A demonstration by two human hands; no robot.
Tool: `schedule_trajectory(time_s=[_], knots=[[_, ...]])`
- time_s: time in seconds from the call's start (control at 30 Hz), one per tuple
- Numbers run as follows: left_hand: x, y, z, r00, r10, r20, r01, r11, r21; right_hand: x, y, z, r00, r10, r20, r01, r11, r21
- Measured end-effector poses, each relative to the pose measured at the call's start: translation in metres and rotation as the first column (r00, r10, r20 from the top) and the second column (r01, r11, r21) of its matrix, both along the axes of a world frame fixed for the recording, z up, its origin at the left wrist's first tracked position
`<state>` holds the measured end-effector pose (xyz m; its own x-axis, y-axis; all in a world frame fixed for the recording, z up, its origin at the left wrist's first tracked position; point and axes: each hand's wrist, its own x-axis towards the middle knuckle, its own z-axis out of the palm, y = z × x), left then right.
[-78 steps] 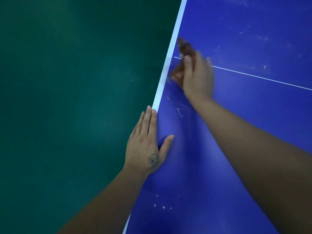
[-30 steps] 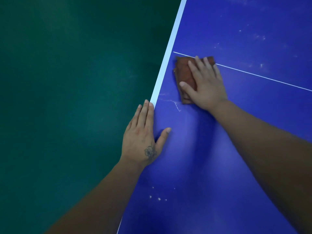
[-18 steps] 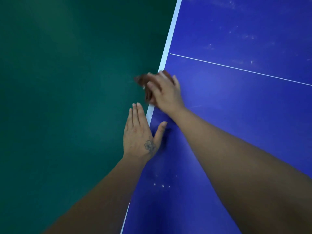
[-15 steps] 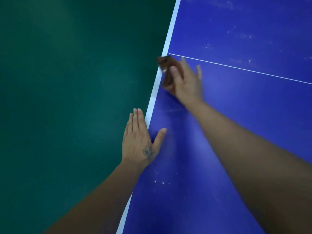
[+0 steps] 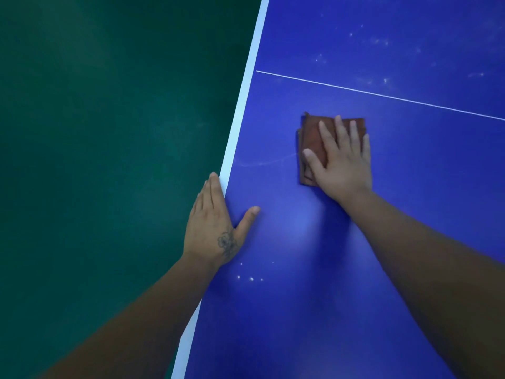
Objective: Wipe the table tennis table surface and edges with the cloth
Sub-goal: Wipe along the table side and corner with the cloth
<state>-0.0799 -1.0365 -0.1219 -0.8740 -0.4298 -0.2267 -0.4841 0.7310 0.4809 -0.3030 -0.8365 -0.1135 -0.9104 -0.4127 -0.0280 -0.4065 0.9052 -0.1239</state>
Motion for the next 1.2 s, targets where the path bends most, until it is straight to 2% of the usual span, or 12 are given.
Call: schedule_trajectory(time_s=[0.17, 0.33, 0.43, 0.5, 0.53, 0.6, 0.67, 0.8, 0.9, 0.97, 1.07, 1.2], knots=[[0.000, -0.001, 0.006, 1.000, 0.028, -0.006, -0.027, 0.995, 0.095, 0.046, -0.061, 0.003, 0.996, 0.090, -0.015, -0.090, 0.996, -0.024], [0.020, -0.006, 0.007, 0.983, 0.162, -0.086, -0.137, 0.962, 0.237, 0.080, -0.115, 0.008, 0.972, 0.236, 0.015, -0.235, 0.971, -0.047], [0.044, -0.018, 0.005, 0.987, 0.148, -0.058, -0.130, 0.961, 0.242, 0.096, -0.137, 0.012, 0.939, 0.338, 0.059, -0.333, 0.939, -0.080], [0.054, -0.029, 0.005, 0.991, 0.130, -0.040, -0.119, 0.972, 0.203, 0.100, -0.145, 0.017, 0.905, 0.413, 0.100, -0.394, 0.904, -0.166], [0.057, -0.034, 0.006, 0.991, 0.128, -0.035, -0.120, 0.976, 0.181, 0.101, -0.145, 0.019, 0.899, 0.422, 0.118, -0.387, 0.891, -0.237], [0.059, -0.042, 0.010, 0.991, 0.129, -0.032, -0.123, 0.981, 0.150, 0.097, -0.138, 0.027, 0.922, 0.346, 0.172, -0.253, 0.878, -0.406], [0.058, -0.045, 0.016, 0.993, 0.110, -0.037, -0.104, 0.986, 0.134, 0.084, -0.118, 0.033, 0.945, 0.251, 0.208, -0.126, 0.870, -0.477], [0.045, -0.038, 0.023, 0.997, 0.001, -0.079, 0.008, 0.994, 0.112, 0.045, -0.042, 0.033, 0.969, 0.229, 0.093, -0.181, 0.913, -0.366], [0.026, -0.031, 0.026, 0.988, -0.112, -0.105, 0.120, 0.990, 0.072, 0.037, 0.014, 0.018, 0.979, 0.181, 0.095, -0.169, 0.979, -0.117], [0.009, -0.032, 0.026, 0.972, -0.192, -0.135, 0.195, 0.981, 0.009, 0.047, 0.028, 0.008, 0.987, 0.138, 0.078, -0.138, 0.990, -0.010], [-0.023, -0.043, 0.024, 0.945, -0.275, -0.178, 0.261, 0.960, -0.098, 0.078, 0.013, 0.003, 0.988, 0.154, 0.008, -0.154, 0.988, 0.003], [-0.073, -0.059, 0.021, 0.918, -0.373, -0.134, 0.336, 0.912, -0.236, 0.141, -0.005, -0.004, 0.930, 0.361, -0.068, -0.362, 0.932, -0.011]])
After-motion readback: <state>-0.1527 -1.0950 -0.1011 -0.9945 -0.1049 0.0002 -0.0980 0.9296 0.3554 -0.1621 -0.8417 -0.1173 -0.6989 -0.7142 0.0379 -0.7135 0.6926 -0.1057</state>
